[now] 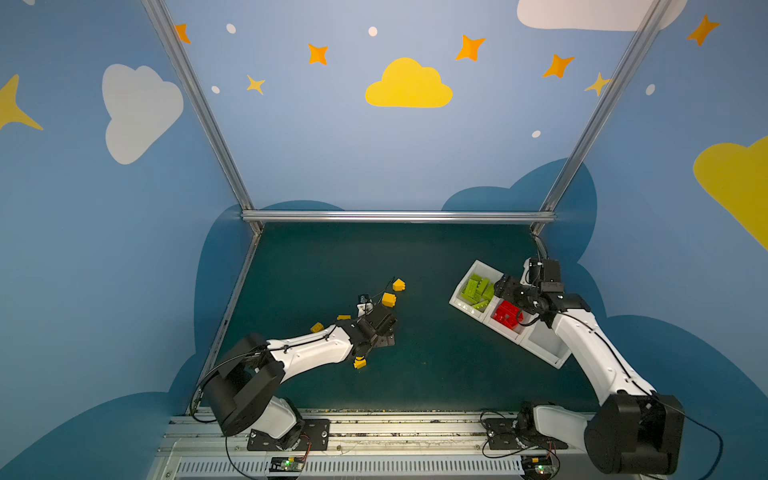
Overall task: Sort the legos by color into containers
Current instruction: 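Grasp a red brick with the left gripper while the right gripper withdraws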
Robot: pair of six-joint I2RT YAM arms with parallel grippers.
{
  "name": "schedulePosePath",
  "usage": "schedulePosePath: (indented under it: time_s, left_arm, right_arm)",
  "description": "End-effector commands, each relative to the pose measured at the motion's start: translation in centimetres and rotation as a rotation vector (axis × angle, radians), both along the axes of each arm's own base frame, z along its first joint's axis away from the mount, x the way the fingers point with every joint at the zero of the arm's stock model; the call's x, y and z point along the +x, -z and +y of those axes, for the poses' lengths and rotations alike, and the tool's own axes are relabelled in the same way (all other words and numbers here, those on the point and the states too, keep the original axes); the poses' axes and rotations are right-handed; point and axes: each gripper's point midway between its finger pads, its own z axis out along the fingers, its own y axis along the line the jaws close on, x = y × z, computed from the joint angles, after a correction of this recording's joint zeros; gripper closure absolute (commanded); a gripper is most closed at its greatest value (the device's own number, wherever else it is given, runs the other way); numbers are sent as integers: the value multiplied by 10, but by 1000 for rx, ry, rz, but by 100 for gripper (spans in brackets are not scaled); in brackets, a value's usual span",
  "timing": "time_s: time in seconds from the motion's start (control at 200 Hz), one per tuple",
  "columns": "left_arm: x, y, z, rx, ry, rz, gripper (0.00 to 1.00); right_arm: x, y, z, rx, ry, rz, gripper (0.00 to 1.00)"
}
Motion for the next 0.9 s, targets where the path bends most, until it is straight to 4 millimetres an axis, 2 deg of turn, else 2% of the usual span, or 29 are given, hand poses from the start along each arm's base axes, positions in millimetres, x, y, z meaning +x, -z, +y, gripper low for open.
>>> schedulePosePath:
  time_s: [0.0, 0.275, 0.516, 0.706, 0.896]
  left_arm:
    - [4, 2, 2, 45, -20, 20, 4]
    - [12, 20, -4, 72, -37, 41, 3]
    - [24, 24, -24, 66, -4, 53, 5]
    - [26, 33, -35, 75, 25, 77, 16]
    - [25, 36, -37, 92, 37, 73, 25]
  right_arm:
    - [-1, -19, 5, -27, -26, -52, 20]
    - [-3, -30, 18, -14, -71, -88, 20]
    - [-3, -32, 22, -5, -88, -93, 20]
    - [-3, -30, 25, 6, -98, -92, 20]
    - [-1, -28, 28, 19, -105, -89, 20]
